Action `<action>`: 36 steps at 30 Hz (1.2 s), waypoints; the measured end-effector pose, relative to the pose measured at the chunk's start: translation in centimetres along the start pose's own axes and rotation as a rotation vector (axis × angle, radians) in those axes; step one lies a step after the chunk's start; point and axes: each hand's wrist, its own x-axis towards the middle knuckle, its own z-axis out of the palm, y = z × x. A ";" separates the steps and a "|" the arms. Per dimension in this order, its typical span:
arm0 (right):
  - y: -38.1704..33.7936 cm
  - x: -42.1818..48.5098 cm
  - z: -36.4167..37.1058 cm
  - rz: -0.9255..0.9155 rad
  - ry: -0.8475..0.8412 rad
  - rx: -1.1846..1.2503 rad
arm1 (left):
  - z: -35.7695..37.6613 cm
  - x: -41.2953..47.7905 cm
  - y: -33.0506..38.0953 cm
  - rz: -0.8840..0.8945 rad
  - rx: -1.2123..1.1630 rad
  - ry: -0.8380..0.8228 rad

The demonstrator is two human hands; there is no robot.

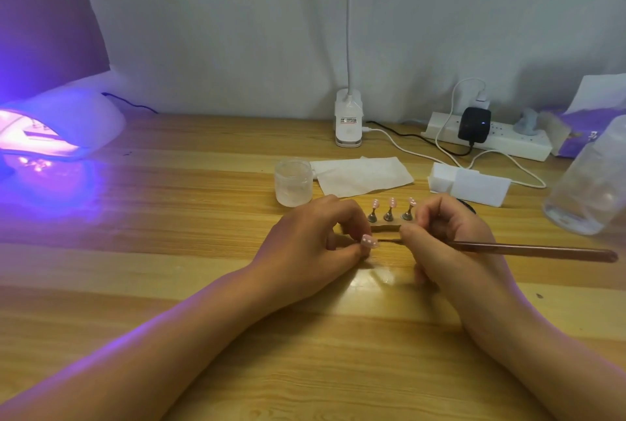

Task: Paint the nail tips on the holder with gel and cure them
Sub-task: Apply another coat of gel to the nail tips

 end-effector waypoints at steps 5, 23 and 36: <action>-0.6 0.0 -0.1 0.065 0.045 0.205 | 0.2 -0.1 0.1 0.033 0.081 0.014; -0.7 -0.3 0.1 0.060 -0.025 0.139 | 0.3 -0.4 0.6 0.055 0.249 0.038; -0.5 -0.2 0.1 0.046 -0.082 -0.009 | 0.4 -0.4 0.4 0.065 0.268 0.031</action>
